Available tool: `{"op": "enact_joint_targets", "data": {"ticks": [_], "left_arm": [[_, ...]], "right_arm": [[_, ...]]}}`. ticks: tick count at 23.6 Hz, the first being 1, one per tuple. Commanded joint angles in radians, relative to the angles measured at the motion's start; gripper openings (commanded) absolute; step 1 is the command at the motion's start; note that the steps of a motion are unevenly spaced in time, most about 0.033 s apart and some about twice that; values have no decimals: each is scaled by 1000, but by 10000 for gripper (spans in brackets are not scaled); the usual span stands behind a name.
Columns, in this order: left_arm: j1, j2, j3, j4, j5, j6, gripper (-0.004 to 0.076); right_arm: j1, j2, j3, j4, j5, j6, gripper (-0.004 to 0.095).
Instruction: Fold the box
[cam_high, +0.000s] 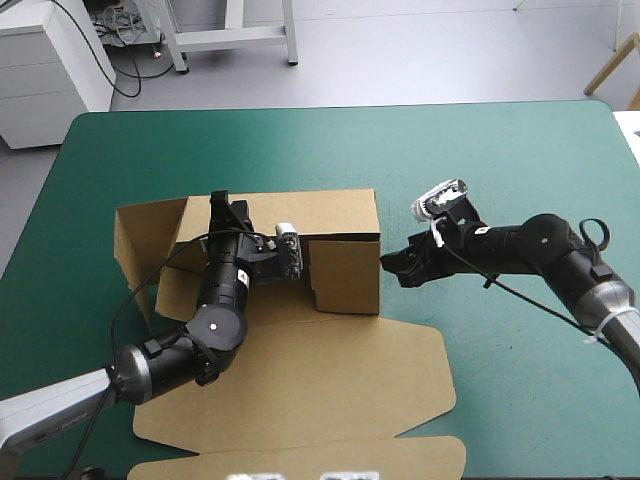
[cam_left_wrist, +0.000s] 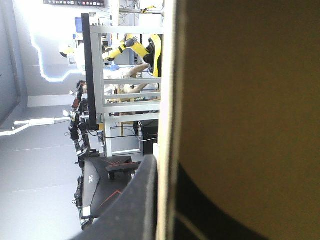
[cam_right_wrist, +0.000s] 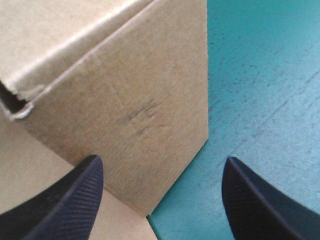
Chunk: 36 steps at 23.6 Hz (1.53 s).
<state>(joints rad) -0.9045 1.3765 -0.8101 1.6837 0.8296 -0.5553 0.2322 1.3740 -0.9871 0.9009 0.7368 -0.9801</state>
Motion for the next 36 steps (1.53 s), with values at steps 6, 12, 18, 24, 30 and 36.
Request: {"op": "enact_joint_targets", "data": {"ticks": [6, 12, 18, 24, 30, 36], "left_arm": [[-5, -35, -24, 65, 32, -19, -10], [-5, -35, -24, 43, 32, -19, -10], [-5, -35, -24, 35, 16, -19, -10], [-5, -35, -24, 28, 11, -19, -10], [-5, -35, -24, 28, 9, -19, -6], [-8, -35, -31, 25, 12, -24, 144]], "right_arm": [[55, -35, -21, -90, 42, 89, 634], [57, -35, -21, -88, 21, 87, 634], [176, -11, -21, -107, -135, 104, 604], [256, -11, -21, -169, -287, 145, 353], [256, -11, -21, -169, -259, 145, -18], [256, -11, -21, -169, -261, 152, -18]]}}
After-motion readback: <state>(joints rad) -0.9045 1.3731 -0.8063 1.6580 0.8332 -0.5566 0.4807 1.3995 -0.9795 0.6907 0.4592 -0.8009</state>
